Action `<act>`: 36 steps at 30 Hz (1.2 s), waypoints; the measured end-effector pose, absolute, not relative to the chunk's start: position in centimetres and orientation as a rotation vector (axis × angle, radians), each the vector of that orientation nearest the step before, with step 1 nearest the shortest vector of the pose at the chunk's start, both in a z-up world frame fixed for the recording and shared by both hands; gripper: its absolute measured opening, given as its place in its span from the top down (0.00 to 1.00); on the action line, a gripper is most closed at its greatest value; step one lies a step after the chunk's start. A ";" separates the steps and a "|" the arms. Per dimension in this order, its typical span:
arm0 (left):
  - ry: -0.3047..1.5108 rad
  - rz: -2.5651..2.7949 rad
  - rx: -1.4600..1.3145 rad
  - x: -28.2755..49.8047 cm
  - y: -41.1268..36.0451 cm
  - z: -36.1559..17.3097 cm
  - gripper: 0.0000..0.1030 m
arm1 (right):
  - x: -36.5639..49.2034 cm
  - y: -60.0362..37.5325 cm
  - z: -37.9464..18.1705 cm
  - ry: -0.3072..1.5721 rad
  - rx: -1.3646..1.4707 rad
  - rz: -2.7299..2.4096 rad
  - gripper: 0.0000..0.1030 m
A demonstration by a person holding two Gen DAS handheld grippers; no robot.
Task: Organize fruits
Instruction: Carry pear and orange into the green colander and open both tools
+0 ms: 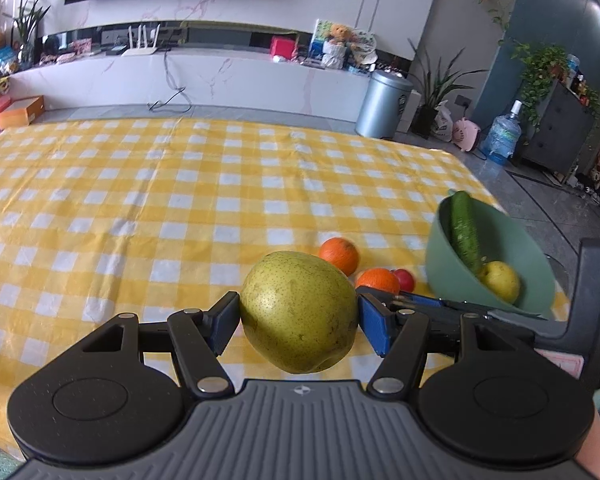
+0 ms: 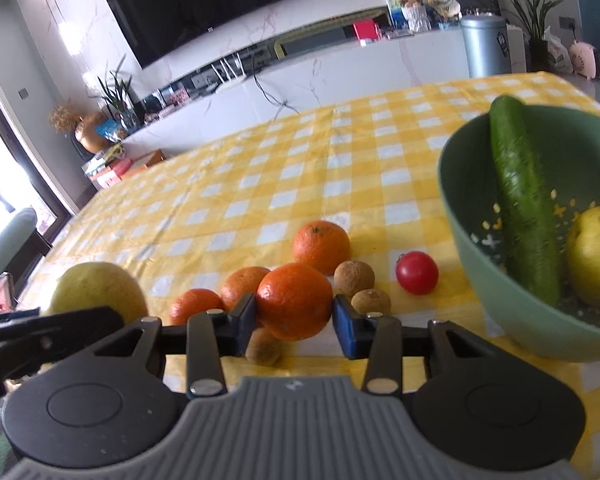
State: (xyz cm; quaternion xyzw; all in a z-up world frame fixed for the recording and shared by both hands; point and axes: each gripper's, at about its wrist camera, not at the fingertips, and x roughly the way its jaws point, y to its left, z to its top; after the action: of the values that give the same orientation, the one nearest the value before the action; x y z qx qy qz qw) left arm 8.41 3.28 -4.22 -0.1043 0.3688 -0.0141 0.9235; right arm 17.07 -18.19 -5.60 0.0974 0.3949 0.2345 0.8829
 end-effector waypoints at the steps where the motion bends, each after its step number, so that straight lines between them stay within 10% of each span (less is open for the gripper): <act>1: 0.754 -0.036 -0.213 8.4 3.0 -3.9 0.29 | 16.7 -18.5 -5.2 0.812 0.197 0.487 0.62; 36: 0.898 -0.527 0.021 23.6 -16.7 -3.0 0.29 | 22.9 -35.9 0.9 0.849 -0.255 0.389 0.63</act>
State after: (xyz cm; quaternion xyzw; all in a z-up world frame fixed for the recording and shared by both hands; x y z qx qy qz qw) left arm 23.64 -16.68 -3.00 0.0099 0.4289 -0.2520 0.8674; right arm 22.92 -35.90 0.88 -0.1226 0.4082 0.1871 0.8851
